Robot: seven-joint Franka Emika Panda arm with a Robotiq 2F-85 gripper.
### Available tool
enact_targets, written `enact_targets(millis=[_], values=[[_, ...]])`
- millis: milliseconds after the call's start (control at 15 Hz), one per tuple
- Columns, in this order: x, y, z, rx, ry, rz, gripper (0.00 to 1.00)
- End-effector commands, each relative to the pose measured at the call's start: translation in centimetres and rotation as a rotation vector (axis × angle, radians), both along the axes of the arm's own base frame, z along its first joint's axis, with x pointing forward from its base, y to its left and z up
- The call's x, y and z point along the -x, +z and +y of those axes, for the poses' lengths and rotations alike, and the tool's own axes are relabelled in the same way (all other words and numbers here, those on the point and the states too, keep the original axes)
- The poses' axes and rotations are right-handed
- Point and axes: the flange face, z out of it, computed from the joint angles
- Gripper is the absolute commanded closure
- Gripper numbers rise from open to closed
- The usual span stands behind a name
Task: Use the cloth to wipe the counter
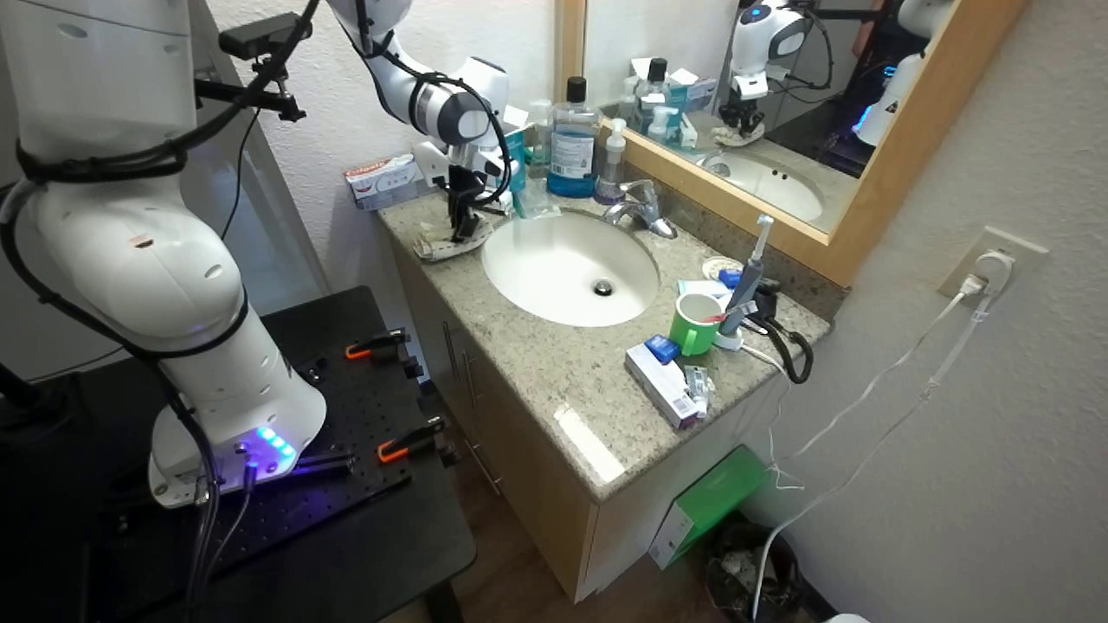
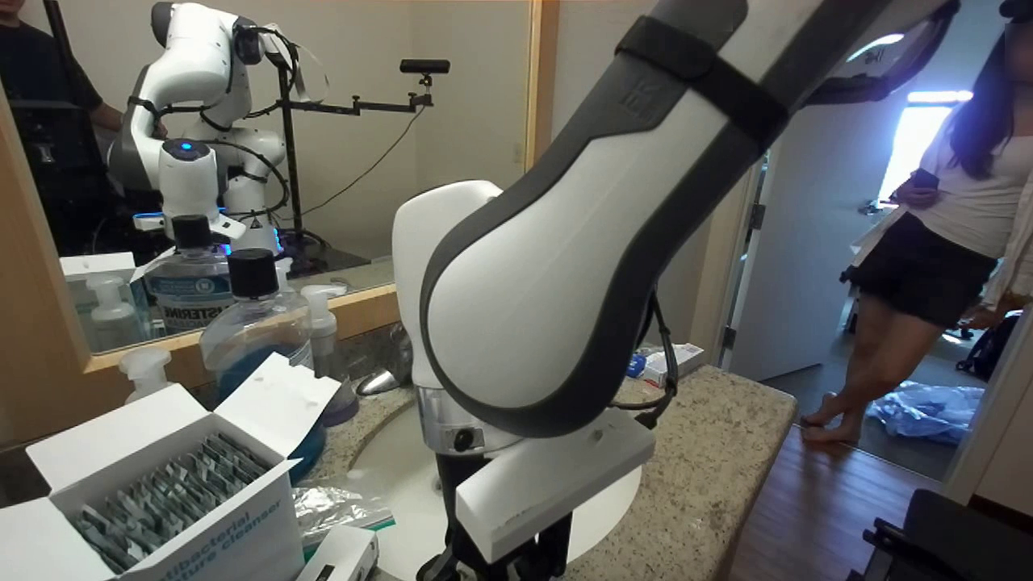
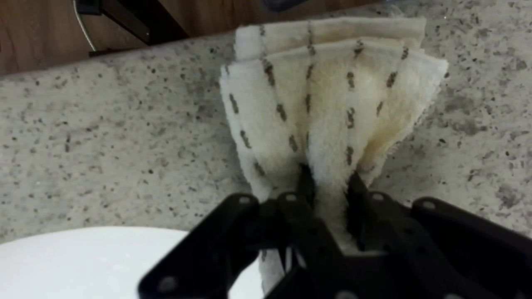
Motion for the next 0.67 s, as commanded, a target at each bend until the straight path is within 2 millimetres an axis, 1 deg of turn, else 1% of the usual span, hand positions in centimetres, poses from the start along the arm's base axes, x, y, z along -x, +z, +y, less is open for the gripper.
enact_targets(millis=[0, 333, 600], values=[[2.5, -4.7, -4.1, 0.107, -0.039, 0.066, 0.95], [2.8, -5.2, -5.8, 0.121, -0.076, 0.090, 0.95], [2.8, -5.1, -7.1, 0.128, -0.094, 0.119, 0.95]])
